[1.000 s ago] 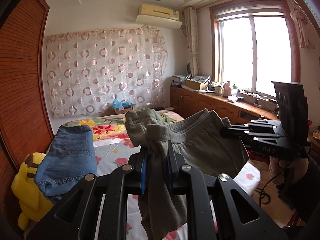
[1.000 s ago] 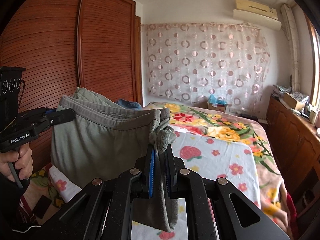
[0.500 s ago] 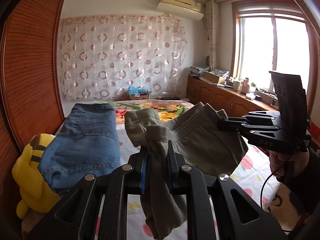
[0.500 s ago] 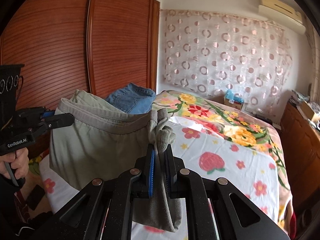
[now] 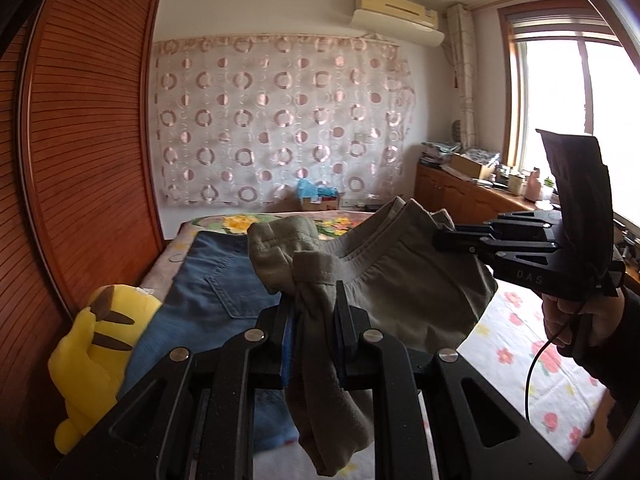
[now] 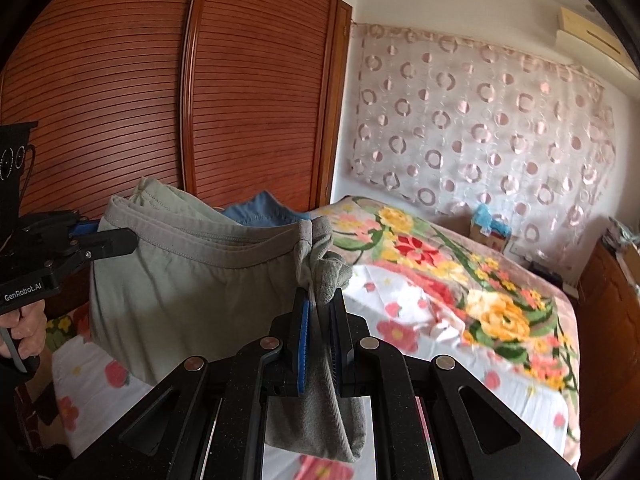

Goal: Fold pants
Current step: 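Carry the lifted grey-green shorts with both grippers toward the blue jeans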

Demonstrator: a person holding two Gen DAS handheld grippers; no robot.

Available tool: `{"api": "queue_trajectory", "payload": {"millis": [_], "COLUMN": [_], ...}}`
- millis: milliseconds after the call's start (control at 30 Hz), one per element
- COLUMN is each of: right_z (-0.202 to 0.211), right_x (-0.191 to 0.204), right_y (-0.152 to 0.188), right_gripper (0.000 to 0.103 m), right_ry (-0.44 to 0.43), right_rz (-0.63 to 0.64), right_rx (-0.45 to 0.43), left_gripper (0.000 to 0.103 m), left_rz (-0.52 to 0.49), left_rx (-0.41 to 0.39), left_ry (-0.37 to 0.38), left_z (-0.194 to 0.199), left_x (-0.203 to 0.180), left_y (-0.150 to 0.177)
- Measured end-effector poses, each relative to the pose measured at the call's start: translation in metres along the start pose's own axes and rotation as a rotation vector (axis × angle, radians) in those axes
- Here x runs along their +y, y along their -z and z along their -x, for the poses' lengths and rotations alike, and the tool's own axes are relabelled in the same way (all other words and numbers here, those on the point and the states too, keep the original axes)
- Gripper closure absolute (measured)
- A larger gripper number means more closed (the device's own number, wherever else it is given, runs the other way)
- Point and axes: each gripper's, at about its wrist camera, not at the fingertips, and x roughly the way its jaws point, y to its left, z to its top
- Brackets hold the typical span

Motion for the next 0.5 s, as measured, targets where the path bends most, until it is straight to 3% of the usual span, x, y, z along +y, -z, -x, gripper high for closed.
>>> {"api": "queue_trajectory", "payload": {"millis": [500], "right_z": [-0.075], "right_x": [-0.004], "right_y": [-0.027], "right_gripper": [0.094], "right_ry": [-0.039], "right_rz": [0.15], "right_rx": [0.021], "left_gripper": [0.086], "left_rz": [0.061], "left_rx": [0.002], "left_ry": [-0.101], "left_z": [-0.026], "left_x": [0.034], "left_y": [-0.001]}}
